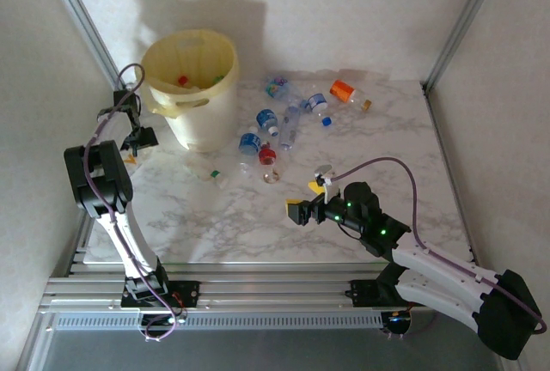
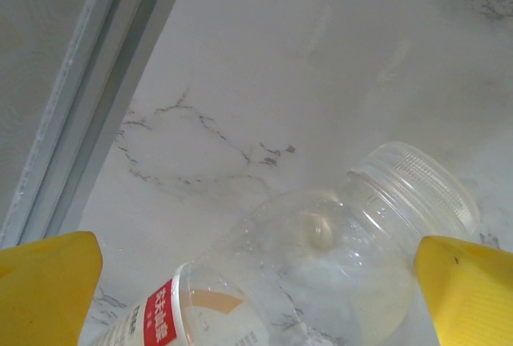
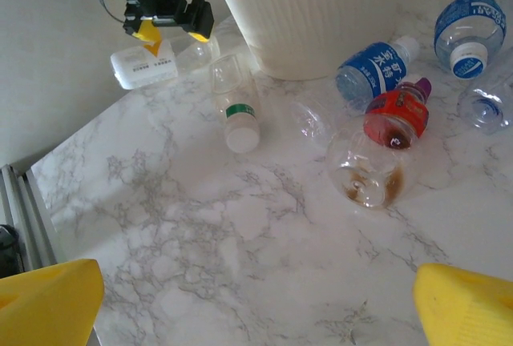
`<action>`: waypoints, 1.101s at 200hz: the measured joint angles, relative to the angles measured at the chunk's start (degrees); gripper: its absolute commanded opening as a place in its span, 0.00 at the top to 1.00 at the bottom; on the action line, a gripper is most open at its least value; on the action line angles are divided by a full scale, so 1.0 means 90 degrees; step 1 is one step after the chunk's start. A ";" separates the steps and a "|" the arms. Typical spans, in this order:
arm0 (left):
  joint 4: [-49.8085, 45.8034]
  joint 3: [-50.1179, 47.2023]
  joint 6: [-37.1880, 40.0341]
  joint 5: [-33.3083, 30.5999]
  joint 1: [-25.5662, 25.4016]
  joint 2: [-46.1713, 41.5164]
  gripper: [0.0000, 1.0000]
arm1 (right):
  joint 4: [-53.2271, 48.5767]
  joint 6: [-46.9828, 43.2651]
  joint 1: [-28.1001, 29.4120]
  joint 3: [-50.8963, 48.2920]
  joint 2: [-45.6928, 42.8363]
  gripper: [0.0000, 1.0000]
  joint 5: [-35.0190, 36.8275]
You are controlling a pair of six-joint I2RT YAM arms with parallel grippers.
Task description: Throw the plastic bottles in the bin
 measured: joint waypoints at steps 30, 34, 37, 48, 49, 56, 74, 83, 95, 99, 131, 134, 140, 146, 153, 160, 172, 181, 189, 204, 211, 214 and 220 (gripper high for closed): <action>0.0068 -0.0444 -0.0039 0.0165 0.0005 -0.0211 0.00 | 0.0068 0.0002 0.0000 0.0000 0.0039 0.01 -0.0019; 0.0066 -0.0505 -0.0039 0.0192 0.0010 -0.0228 0.00 | 0.0073 0.0002 0.0000 0.0000 0.0049 0.01 -0.0019; 0.0066 -0.0549 -0.0041 0.0206 0.0010 -0.0238 0.00 | 0.0078 0.0002 0.0000 0.0000 0.0056 0.01 -0.0019; 0.0066 -0.0731 -0.0095 0.0296 0.0027 -0.0287 0.00 | 0.0107 0.0002 0.0000 0.0000 0.0085 0.01 -0.0019; 0.0066 -0.0758 -0.0095 0.0304 0.0029 -0.0291 0.00 | 0.0114 0.0002 0.0000 0.0000 0.0087 0.01 -0.0019; 0.0058 -0.0874 -0.0119 0.0350 0.0036 -0.0323 0.00 | 0.0141 0.0005 0.0000 0.0000 0.0100 0.01 -0.0022; 0.0053 -0.1173 -0.0189 0.0503 0.0068 -0.0440 0.01 | 0.0197 0.0024 0.0000 -0.0005 0.0114 0.01 -0.0034; 0.0073 -0.1343 -0.0219 0.0573 0.0068 -0.0529 0.01 | 0.0219 0.0029 0.0000 -0.0010 0.0119 0.01 -0.0061; 0.0107 -0.1596 -0.0253 0.0697 0.0066 -0.0702 0.02 | 0.0253 0.0032 0.0000 -0.0017 0.0121 0.01 -0.0078; 0.0124 -0.1683 -0.0257 0.0721 0.0066 -0.0760 0.03 | 0.0270 0.0032 0.0000 -0.0022 0.0121 0.01 -0.0097; 0.0323 -0.2378 -0.0374 0.0952 0.0061 -0.1258 0.10 | 0.0374 0.0051 -0.0002 -0.0049 0.0134 0.01 -0.0153; 0.0342 -0.2424 -0.0398 0.0959 0.0061 -0.1282 0.11 | 0.0381 0.0053 0.0000 -0.0049 0.0141 0.01 -0.0165; 0.0369 -0.2514 -0.0408 0.0976 0.0061 -0.1324 0.14 | 0.0389 0.0053 0.0000 -0.0049 0.0153 0.01 -0.0168; 0.0401 -0.2596 -0.0418 0.0996 0.0061 -0.1353 0.15 | 0.0389 0.0053 0.0000 -0.0049 0.0165 0.01 -0.0175; 0.0444 -0.2679 -0.0444 0.1005 0.0061 -0.1375 0.17 | 0.0386 0.0061 -0.0002 -0.0051 0.0175 0.01 -0.0177; 0.0483 -0.2747 -0.0471 0.1020 0.0061 -0.1401 0.18 | 0.0381 0.0073 0.0000 -0.0053 0.0175 0.01 -0.0185; 0.0529 -0.2834 -0.0520 0.1066 0.0061 -0.1479 0.23 | 0.0384 0.0090 -0.0002 -0.0053 0.0172 0.01 -0.0185; 0.0549 -0.2871 -0.0539 0.1100 0.0061 -0.1569 0.27 | 0.0384 0.0102 0.0000 -0.0058 0.0172 0.01 -0.0182; 0.0583 -0.2890 -0.0563 0.1141 0.0063 -0.1671 0.31 | 0.0384 0.0124 -0.0002 -0.0061 0.0172 0.01 -0.0185; 0.0651 -0.2926 -0.0597 0.1253 0.0075 -0.1916 0.36 | 0.0384 0.0146 -0.0002 -0.0070 0.0160 0.01 -0.0182; 0.0682 -0.2946 -0.0605 0.1292 0.0083 -0.2042 0.37 | 0.0381 0.0151 0.0000 -0.0070 0.0153 0.01 -0.0182; 0.0690 -0.2953 -0.0590 0.1302 0.0087 -0.2089 0.38 | 0.0381 0.0151 -0.0002 -0.0070 0.0153 0.01 -0.0182; 0.0707 -0.2965 -0.0602 0.1331 0.0100 -0.2193 0.39 | 0.0381 0.0151 0.0000 -0.0070 0.0148 0.01 -0.0182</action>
